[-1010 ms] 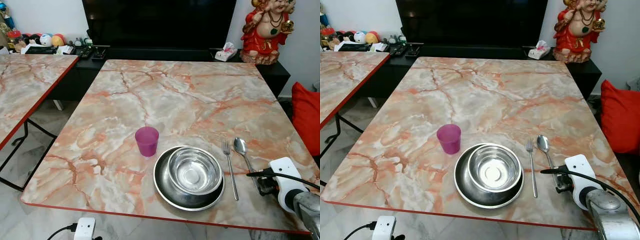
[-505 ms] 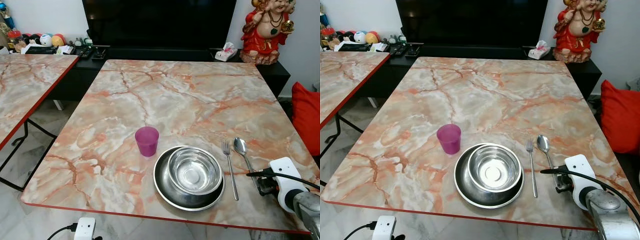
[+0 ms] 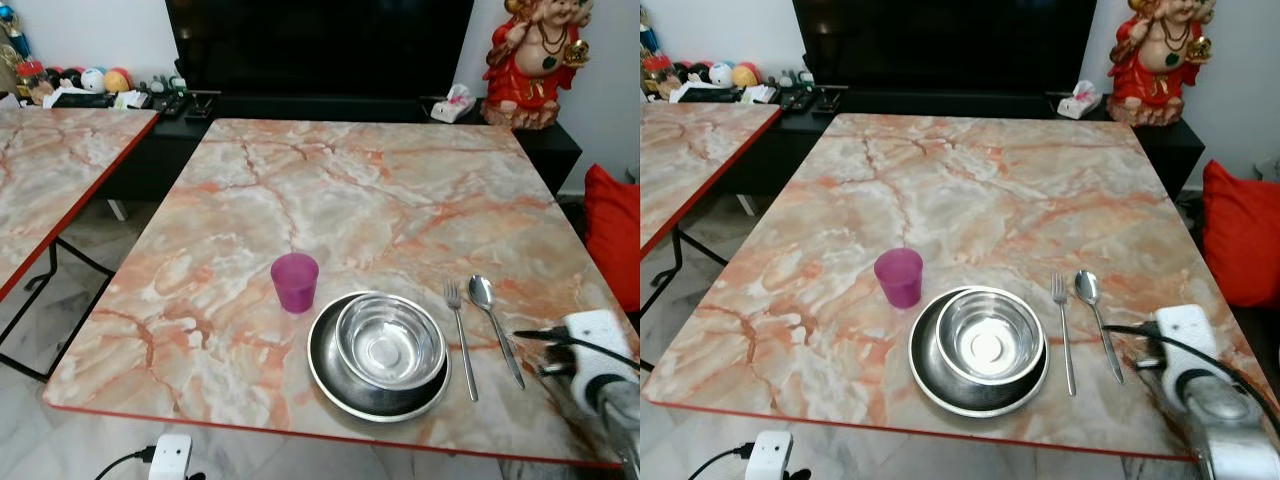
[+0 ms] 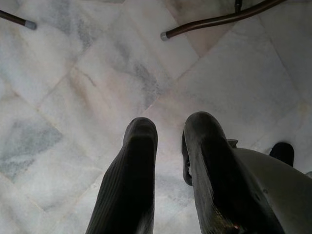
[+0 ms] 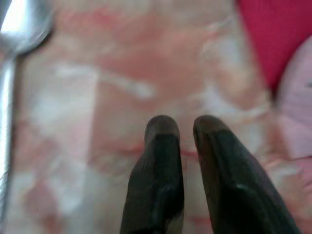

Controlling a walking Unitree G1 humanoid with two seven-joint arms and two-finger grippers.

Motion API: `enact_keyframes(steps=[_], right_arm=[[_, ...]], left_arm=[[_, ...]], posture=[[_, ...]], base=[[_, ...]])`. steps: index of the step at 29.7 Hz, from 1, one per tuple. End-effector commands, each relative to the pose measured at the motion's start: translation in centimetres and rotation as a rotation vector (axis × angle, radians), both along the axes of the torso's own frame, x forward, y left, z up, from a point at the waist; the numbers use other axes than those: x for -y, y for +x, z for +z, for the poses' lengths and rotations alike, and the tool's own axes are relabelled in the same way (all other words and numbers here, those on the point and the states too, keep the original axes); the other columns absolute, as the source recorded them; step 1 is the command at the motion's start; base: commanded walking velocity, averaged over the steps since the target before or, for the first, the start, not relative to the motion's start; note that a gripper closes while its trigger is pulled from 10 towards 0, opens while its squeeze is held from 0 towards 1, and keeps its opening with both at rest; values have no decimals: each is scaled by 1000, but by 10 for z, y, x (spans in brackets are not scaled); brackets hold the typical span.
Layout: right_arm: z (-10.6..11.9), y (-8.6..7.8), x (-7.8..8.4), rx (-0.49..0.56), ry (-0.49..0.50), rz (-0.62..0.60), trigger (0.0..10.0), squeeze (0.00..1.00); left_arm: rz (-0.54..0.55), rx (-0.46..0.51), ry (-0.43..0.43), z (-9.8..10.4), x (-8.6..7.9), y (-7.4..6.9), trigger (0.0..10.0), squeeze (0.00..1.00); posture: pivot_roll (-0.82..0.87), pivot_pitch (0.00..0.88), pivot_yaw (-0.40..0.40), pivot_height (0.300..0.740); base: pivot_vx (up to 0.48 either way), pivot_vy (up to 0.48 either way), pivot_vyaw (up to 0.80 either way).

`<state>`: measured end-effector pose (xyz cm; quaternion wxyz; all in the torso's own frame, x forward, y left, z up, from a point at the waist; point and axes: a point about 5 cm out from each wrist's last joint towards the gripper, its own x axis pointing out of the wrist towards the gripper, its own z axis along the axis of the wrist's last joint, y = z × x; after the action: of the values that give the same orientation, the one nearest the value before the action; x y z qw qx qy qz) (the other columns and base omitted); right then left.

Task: Setting the table

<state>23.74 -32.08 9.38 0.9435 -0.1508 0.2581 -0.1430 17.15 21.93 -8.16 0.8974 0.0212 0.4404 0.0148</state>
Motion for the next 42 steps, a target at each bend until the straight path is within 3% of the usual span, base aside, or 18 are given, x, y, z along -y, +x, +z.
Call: enact_keyframes(steps=[1,3,5,6,10,13,16,32,42], right_arm=[[9,5,5,133,-18,-55,10000,0],[13,10,-2,285,35,-51,10000,0],[13,12,-7,362,82,-50,10000,0],[4,13,-17,408,160,-13,10000,0],[-11,12,-33,464,256,0,10000,0],[-17,13,-44,475,234,23,10000,0],[-21,17,-52,546,300,7,10000,0],[-9,23,-66,693,281,44,10000,0],[4,29,-71,748,222,102,10000,0]], left_arm=[[-9,-4,9,0,0,0,10000,0],[-10,-6,9,0,-1,-1,10000,0],[-11,-7,9,0,-1,-1,10000,0],[-12,-5,8,0,0,-1,10000,0],[5,5,11,0,-2,-1,10000,0],[7,13,20,1,-4,-1,10000,0],[35,17,34,2,-10,-2,10000,0],[59,15,21,0,-8,-3,10000,0],[67,8,18,-1,-8,-6,10000,0]], posture=[[17,7,16,740],[15,3,17,740],[16,0,17,740],[21,0,13,740],[29,0,10,740],[31,0,11,740],[33,0,9,740],[33,0,4,740],[37,0,-3,740]], base=[[0,0,0],[0,0,0],[0,0,0],[0,0,0],[0,0,0],[0,0,0],[0,0,0],[0,0,0],[0,365,349]])
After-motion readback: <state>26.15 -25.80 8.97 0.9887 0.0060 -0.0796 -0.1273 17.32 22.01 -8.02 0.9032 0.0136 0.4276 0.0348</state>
